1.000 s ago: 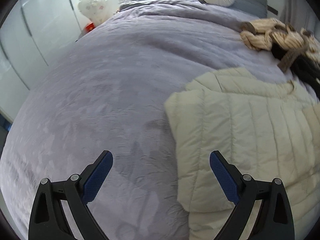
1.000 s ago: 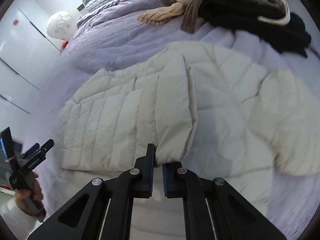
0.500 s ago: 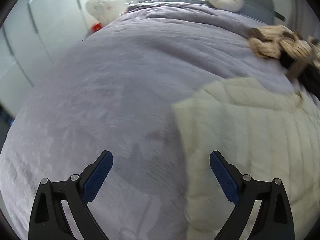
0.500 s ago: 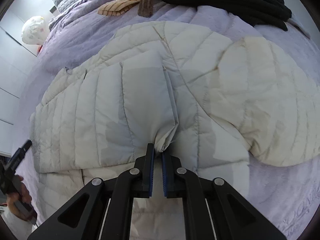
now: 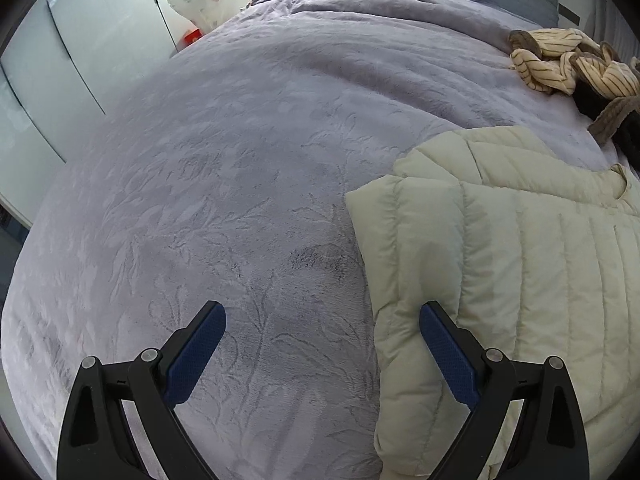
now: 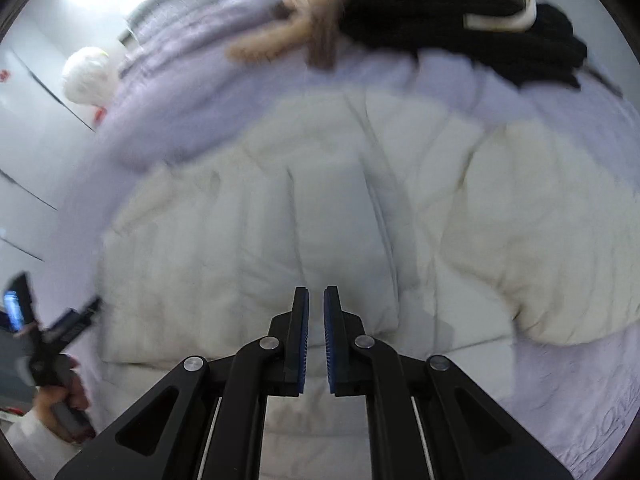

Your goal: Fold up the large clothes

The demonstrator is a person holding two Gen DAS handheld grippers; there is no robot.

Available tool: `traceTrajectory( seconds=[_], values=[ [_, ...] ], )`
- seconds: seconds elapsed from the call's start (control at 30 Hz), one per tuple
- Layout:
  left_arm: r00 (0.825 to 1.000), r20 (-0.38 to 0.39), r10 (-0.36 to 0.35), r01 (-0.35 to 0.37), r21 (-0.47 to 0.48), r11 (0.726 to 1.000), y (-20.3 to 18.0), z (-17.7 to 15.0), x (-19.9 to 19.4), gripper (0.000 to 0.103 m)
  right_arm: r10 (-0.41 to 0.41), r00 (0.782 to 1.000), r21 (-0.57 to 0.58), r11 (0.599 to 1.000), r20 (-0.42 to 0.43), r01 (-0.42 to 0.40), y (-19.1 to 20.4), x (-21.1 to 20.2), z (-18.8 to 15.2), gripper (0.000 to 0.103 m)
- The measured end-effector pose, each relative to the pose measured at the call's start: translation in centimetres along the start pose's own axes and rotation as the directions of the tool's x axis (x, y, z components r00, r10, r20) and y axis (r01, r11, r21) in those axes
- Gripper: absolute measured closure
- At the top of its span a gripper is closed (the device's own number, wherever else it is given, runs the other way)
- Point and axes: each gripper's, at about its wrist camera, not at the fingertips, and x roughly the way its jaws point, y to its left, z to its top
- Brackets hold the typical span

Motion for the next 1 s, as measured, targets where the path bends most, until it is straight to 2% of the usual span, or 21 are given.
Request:
traceTrajectory(
  seconds=[0.13, 0.33, 0.43, 0.57, 0.83, 0.93, 1.0],
  values=[
    [1.000, 0.003, 0.012, -0.012, 0.020, 1.000, -0.2, 0.0, 0.3, 0.005, 0.016, 1.000, 0.083, 0.996, -0.025, -0.014, -1.9, 1.6, -0.4, 0.095],
    [1.000, 0.002, 0.005, -0.005, 0.003, 1.000, 0.2, 0.3, -1.0, 0.005, 0.030, 0.999, 0.107, 0.994, -0.022, -0.028, -2.7, 0.2, -0.4, 0.095],
    [1.000, 0.016, -0.007, 0.007, 0.024, 1.000, 0.0, 0.8, -2.5, 0.005, 0.043, 0.999, 0.133, 0.990, -0.022, -0.040, -3.1, -1.2, -0.3, 0.094],
    [0.999, 0.026, -0.038, 0.037, 0.060, 0.998, -0.9, 1.0, -4.8, 0.005, 0.070, 0.997, 0.185, 0.981, -0.030, -0.063, -4.4, -2.7, -1.1, 0.094],
    [0.993, -0.004, -0.121, 0.120, 0.131, 0.984, -4.6, -0.4, -8.9, 0.005, 0.084, 0.996, 0.263, 0.962, -0.043, -0.070, -7.2, -5.3, -4.4, 0.093],
    [0.987, -0.024, -0.158, 0.159, 0.160, 0.974, -6.7, -1.7, -10.4, 0.005, 0.098, 0.994, 0.300, 0.951, -0.047, -0.080, -8.4, -6.2, -5.7, 0.074],
    [0.982, -0.049, -0.180, 0.186, 0.192, 0.964, -8.4, -2.8, -11.3, 0.005, 0.107, 0.993, 0.328, 0.941, -0.044, -0.086, -9.2, -6.8, -6.6, 0.053]
  ],
)
